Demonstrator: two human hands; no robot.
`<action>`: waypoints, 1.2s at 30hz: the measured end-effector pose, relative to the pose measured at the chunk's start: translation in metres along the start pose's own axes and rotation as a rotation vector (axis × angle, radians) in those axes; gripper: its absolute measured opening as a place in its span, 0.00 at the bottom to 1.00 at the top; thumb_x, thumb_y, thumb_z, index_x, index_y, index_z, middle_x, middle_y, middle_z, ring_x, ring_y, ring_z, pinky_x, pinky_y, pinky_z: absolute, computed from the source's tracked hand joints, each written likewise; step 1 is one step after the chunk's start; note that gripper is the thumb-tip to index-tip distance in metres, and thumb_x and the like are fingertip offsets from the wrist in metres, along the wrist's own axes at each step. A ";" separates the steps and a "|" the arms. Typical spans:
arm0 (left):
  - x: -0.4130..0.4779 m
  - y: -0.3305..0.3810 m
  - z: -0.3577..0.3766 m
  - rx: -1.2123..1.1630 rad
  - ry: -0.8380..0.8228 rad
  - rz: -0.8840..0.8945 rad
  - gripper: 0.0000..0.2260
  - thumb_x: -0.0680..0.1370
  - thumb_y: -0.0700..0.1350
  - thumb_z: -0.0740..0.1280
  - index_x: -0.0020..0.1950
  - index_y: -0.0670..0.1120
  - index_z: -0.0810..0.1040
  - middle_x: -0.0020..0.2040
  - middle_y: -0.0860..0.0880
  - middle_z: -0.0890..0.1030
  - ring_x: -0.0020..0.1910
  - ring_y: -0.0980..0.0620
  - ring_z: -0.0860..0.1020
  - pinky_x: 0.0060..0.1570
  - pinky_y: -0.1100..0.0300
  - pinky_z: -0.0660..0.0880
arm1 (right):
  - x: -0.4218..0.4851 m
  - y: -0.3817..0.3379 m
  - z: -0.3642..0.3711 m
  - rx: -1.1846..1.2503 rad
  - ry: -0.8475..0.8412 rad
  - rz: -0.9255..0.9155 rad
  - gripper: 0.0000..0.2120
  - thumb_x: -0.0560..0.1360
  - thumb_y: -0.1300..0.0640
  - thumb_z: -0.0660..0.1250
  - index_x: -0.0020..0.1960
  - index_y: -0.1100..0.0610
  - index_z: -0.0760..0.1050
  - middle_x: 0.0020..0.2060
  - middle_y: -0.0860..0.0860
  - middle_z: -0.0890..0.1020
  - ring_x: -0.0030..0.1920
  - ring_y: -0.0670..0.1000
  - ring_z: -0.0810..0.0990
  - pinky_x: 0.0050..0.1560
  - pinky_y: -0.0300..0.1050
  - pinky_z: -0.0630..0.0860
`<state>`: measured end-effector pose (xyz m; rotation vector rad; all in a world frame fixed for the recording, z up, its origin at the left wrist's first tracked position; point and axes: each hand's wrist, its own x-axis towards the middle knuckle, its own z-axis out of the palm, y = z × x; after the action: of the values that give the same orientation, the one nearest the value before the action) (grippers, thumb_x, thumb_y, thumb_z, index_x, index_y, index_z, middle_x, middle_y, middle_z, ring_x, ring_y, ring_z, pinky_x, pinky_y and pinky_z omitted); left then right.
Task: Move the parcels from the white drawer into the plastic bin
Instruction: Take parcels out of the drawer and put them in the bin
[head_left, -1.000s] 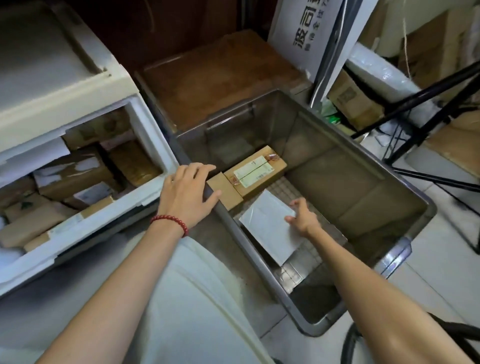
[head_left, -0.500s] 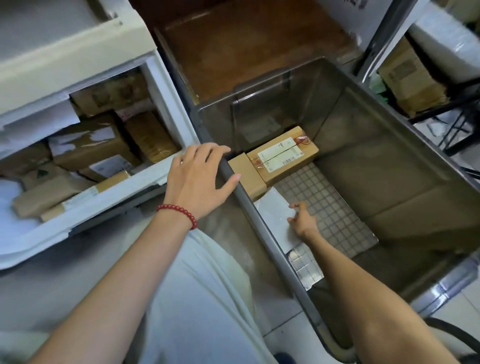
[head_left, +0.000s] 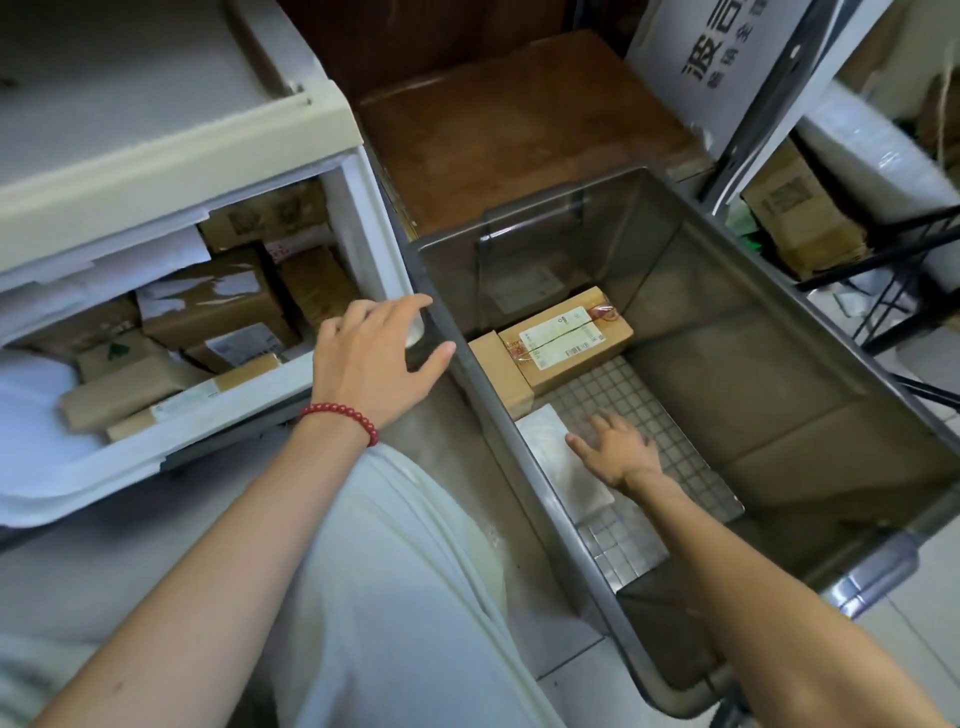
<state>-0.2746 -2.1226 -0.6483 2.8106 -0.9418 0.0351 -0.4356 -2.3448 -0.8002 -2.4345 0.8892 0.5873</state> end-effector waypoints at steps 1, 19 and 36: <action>-0.002 -0.008 -0.005 -0.002 0.010 -0.036 0.23 0.77 0.63 0.59 0.69 0.54 0.69 0.64 0.51 0.76 0.65 0.47 0.70 0.58 0.50 0.67 | -0.002 -0.004 -0.012 0.000 0.051 -0.014 0.29 0.80 0.38 0.53 0.77 0.49 0.58 0.77 0.51 0.57 0.76 0.56 0.56 0.74 0.62 0.53; -0.111 -0.146 -0.046 0.032 -0.015 -0.408 0.24 0.76 0.62 0.61 0.69 0.53 0.69 0.65 0.48 0.75 0.63 0.42 0.71 0.55 0.49 0.70 | -0.085 -0.229 -0.076 0.121 0.320 -0.577 0.26 0.77 0.36 0.59 0.69 0.49 0.69 0.70 0.50 0.70 0.69 0.54 0.67 0.65 0.55 0.69; -0.108 -0.245 -0.018 -0.042 -0.141 -0.639 0.27 0.77 0.58 0.62 0.73 0.50 0.63 0.69 0.43 0.70 0.64 0.41 0.69 0.57 0.49 0.70 | -0.037 -0.347 0.007 -0.099 0.124 -0.600 0.29 0.77 0.39 0.61 0.74 0.51 0.62 0.70 0.54 0.69 0.70 0.58 0.65 0.65 0.55 0.66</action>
<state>-0.2132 -1.8630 -0.6779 2.9597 -0.0289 -0.2642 -0.2269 -2.0888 -0.6863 -2.6643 0.1405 0.2627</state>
